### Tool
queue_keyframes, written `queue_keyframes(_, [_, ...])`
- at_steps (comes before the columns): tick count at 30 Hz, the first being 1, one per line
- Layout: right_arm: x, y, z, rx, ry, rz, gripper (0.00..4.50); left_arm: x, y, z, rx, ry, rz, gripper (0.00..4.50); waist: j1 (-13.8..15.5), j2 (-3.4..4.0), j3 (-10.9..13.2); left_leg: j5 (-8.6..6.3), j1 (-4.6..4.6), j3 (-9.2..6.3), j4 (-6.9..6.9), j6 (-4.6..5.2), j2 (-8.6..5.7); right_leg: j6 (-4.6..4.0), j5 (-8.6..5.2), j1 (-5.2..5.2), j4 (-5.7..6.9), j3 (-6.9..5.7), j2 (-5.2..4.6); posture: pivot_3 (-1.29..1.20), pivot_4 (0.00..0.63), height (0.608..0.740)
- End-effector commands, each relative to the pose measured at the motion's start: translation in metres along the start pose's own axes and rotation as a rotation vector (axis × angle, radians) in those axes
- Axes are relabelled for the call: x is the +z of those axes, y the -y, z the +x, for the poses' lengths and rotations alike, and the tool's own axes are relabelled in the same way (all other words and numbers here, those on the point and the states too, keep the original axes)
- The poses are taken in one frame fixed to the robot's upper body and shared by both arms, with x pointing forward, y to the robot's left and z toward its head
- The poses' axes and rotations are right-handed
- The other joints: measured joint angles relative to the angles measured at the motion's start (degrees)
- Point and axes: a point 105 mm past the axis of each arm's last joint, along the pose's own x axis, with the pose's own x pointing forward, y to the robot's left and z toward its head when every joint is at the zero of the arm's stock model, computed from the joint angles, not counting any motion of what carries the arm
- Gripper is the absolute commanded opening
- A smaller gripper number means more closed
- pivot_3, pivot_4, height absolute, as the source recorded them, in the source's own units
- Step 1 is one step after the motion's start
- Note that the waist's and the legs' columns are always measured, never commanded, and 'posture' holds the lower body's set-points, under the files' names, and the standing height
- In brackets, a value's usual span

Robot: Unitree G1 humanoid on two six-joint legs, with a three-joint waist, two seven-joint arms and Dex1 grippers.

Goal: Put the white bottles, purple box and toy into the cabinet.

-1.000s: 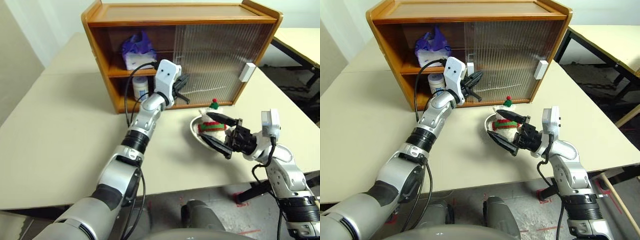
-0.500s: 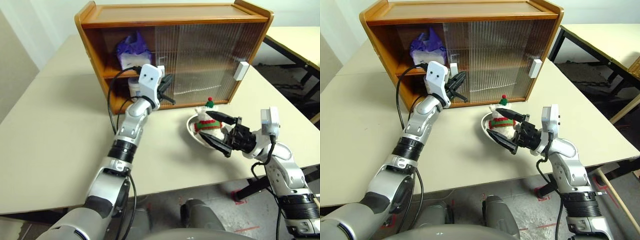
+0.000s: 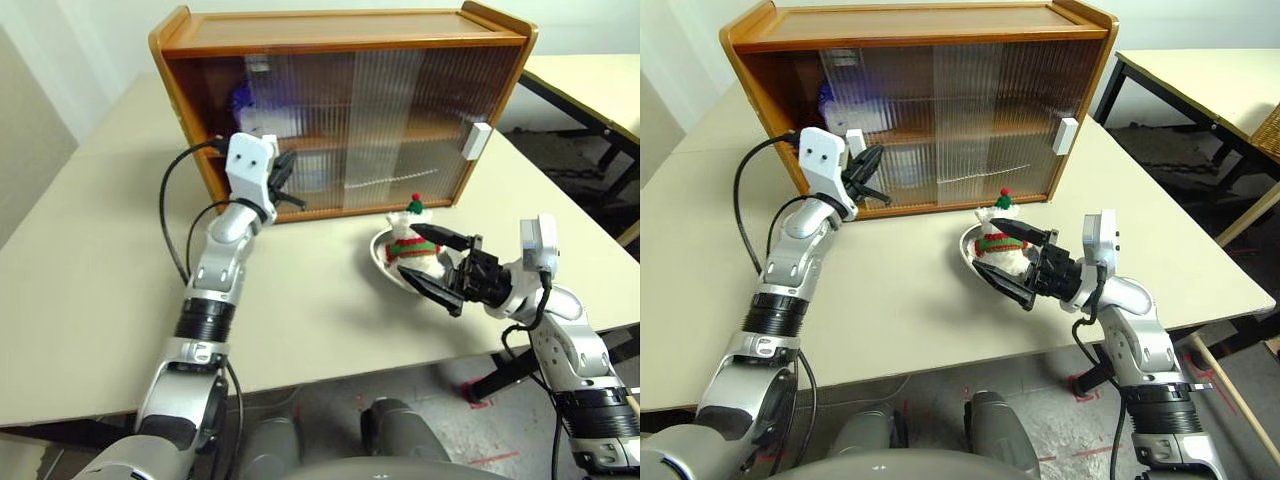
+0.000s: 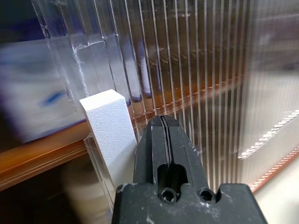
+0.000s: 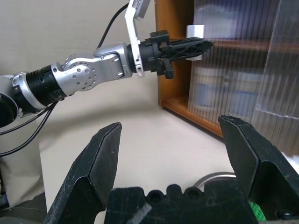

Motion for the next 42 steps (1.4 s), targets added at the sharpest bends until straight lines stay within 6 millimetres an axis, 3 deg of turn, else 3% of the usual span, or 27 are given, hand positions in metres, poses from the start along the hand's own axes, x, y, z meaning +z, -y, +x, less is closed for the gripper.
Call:
queue_keyframes(1, [-0.003, -0.001, 0.002, 0.016, -0.001, 0.019, 4.50, -0.006, -0.024, -0.013, 0.097, -0.037, -0.007, 0.02, 0.0, 0.00, 0.0, 0.00, 0.01, 0.00, 0.00, 0.00, 0.00, 0.00, 0.00, 0.00, -0.01, 0.00, -0.01, 0.12, 0.000, 0.740])
queue_keyframes(17, [-0.008, -0.002, 0.004, 0.031, 0.000, 0.033, 4.50, -0.003, -0.068, -0.046, 0.248, -0.044, 0.019, 0.02, 1.1, 0.02, 0.0, -0.01, -0.04, 0.03, 0.00, -0.02, 0.00, 0.00, -0.02, -0.08, -0.10, -0.02, -0.10, 0.14, 0.000, 0.740])
queue_keyframes(23, [-0.005, 0.000, 0.004, 0.029, 0.001, 0.028, 4.50, 0.000, -0.062, -0.046, 0.224, -0.010, -0.003, 0.02, 1.2, 0.03, 0.0, -0.02, -0.06, 0.04, -0.10, -0.03, 0.03, -0.02, -0.03, -0.09, -0.09, 0.00, -0.05, 0.15, 0.000, 0.740])
queue_keyframes(26, [-0.003, 0.004, 0.002, 0.017, 0.000, 0.023, 4.50, 0.005, -0.045, -0.044, 0.115, 0.036, -0.025, 0.58, 1.4, 0.03, 0.0, -0.02, -0.05, 0.04, -0.13, -0.03, 0.04, -0.04, -0.04, -0.09, -0.09, -0.01, -0.04, 0.15, 0.000, 0.740])
queue_keyframes(34, [0.013, 0.028, -0.018, -0.073, 0.006, -0.009, 4.50, 0.007, -0.002, -0.068, -0.223, 0.161, -0.118, 3.54, 2.7, 0.05, 0.1, -0.02, -0.22, 0.08, -0.13, -0.03, 0.04, -0.08, -0.07, -0.14, -0.51, -0.09, -0.16, 0.14, 0.000, 0.740])
queue_keyframes(36, [0.022, 0.036, -0.024, -0.097, 0.011, -0.022, 4.50, -0.005, 0.002, -0.083, -0.306, 0.125, -0.103, 4.31, 3.0, 0.06, 0.1, -0.03, -0.26, 0.08, -0.17, -0.03, 0.04, -0.09, -0.06, -0.14, -0.63, -0.10, -0.20, 0.14, 0.000, 0.740])
queue_keyframes(41, [0.045, 0.057, -0.037, -0.192, 0.066, -0.043, 4.50, -0.029, 0.002, -0.114, -0.436, 0.052, -0.088, 4.46, 3.0, 0.08, 0.1, -0.01, -0.20, 0.11, -0.68, 0.01, 0.03, -0.17, -0.11, -0.14, -0.92, -0.10, -0.23, 0.13, 0.000, 0.740])
queue_keyframes(42, [0.048, 0.062, -0.040, -0.217, 0.073, -0.048, 4.11, -0.030, 0.003, -0.118, -0.460, 0.047, -0.089, 4.50, 3.0, 0.08, 0.1, 0.04, -0.20, 0.10, -0.74, 0.08, 0.03, -0.22, -0.11, -0.14, -0.96, -0.11, -0.23, 0.13, 0.000, 0.740])
